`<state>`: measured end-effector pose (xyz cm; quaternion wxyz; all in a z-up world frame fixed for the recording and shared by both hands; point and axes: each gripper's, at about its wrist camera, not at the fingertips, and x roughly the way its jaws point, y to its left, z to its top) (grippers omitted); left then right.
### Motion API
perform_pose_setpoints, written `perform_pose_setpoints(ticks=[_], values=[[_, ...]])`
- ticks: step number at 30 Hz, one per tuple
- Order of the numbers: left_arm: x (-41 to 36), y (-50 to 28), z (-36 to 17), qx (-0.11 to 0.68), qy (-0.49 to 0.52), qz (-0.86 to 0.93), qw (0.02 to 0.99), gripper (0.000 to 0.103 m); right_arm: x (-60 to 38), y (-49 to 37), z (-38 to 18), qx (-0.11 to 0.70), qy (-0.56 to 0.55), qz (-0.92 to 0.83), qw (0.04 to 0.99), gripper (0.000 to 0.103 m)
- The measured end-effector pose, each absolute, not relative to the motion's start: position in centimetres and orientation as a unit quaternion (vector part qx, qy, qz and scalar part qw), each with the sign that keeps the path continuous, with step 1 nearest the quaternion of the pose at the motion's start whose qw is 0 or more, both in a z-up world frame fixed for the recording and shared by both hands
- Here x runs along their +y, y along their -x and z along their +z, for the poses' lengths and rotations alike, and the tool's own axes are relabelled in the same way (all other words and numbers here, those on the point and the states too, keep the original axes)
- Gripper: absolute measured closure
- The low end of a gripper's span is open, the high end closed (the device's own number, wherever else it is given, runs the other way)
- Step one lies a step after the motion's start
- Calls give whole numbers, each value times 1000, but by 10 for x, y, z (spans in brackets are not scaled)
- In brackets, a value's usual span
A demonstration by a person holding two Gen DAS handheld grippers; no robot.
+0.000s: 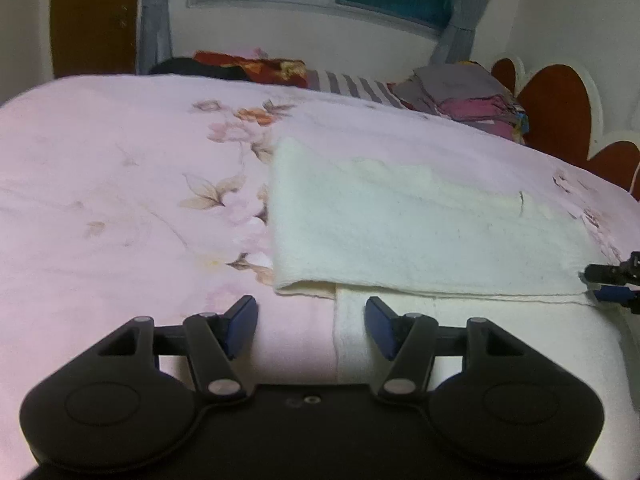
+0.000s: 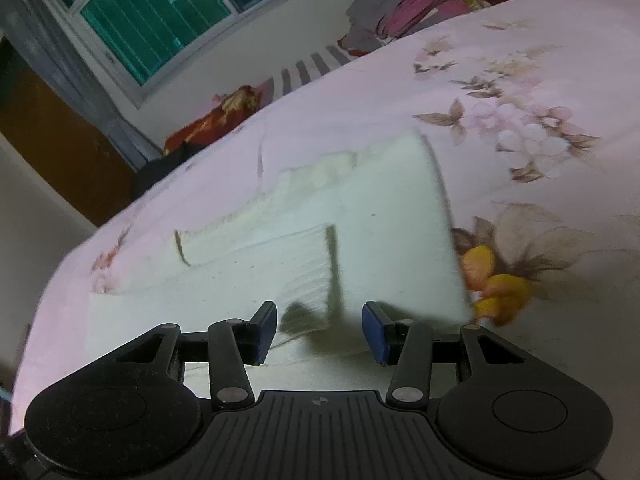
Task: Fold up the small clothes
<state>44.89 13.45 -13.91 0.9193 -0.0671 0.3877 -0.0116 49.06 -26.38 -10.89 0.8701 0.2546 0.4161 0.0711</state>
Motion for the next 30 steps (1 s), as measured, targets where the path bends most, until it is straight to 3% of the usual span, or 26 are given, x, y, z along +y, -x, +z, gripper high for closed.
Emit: perform_pose_setpoints(ticks=[4, 6, 8, 14, 18, 30], values=[[139, -457, -146, 386, 60, -9, 921, 47, -252, -502, -109, 417, -233, 66, 876, 61], [133, -459, -148, 384, 49, -12, 922, 48, -247, -508, -110, 422, -217, 71, 877, 90], [134, -458, -149, 383, 44, -15, 922, 51, -242, -511, -109, 419, -205, 81, 881, 97], [140, -457, -147, 386, 42, -24, 921, 57, -264, -486, -74, 332, -196, 32, 922, 98], [141, -458, -146, 387, 43, -26, 921, 57, -285, -484, -95, 372, -194, 9, 908, 98], [143, -462, -145, 396, 40, -28, 917, 58, -285, -479, -99, 376, -187, 6, 908, 98]])
